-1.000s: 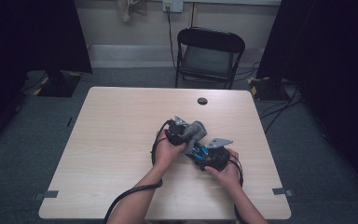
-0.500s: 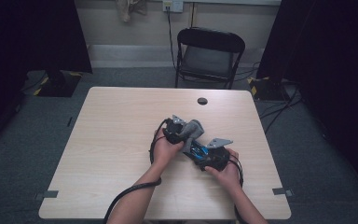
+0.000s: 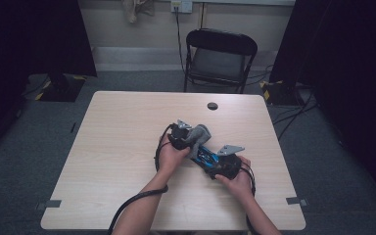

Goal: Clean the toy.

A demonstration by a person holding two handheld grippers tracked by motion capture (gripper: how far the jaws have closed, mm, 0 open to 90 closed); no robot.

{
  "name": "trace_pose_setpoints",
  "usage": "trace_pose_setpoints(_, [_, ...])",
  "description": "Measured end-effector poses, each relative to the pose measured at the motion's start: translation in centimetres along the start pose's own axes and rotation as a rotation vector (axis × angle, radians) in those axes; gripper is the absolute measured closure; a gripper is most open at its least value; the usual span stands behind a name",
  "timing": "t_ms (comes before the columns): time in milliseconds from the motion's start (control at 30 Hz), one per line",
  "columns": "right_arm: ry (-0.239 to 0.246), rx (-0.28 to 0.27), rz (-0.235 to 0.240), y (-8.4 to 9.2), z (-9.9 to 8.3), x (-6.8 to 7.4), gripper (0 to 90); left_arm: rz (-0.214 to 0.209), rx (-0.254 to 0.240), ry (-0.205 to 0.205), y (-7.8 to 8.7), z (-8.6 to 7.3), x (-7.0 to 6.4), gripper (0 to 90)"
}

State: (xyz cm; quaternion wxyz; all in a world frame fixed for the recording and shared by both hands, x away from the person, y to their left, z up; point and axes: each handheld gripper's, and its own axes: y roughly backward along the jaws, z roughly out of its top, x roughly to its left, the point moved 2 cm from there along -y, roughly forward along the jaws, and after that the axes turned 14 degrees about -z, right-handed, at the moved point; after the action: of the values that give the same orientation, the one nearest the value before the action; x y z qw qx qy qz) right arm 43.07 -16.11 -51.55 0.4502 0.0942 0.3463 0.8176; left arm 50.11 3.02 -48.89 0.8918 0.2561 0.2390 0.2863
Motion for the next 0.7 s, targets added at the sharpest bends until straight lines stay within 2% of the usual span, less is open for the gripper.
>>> trace_pose_setpoints(133, [0.0, 0.0, 0.0, 0.0, 0.0, 0.0, 24.0, 0.011, -0.005, 0.017, 0.1, -0.1, 0.5, 73.9])
trace_pose_setpoints(533, [0.0, 0.0, 0.0, 0.0, 0.0, 0.0, 24.0, 0.048, -0.005, 0.036, 0.4, -0.4, 1.7, 73.9])
trace_pose_setpoints(700, [-0.001, 0.0, 0.0, 0.0, 0.0, 0.0, 24.0, 0.046, -0.012, 0.045, 0.4, -0.5, 1.9, 73.8])
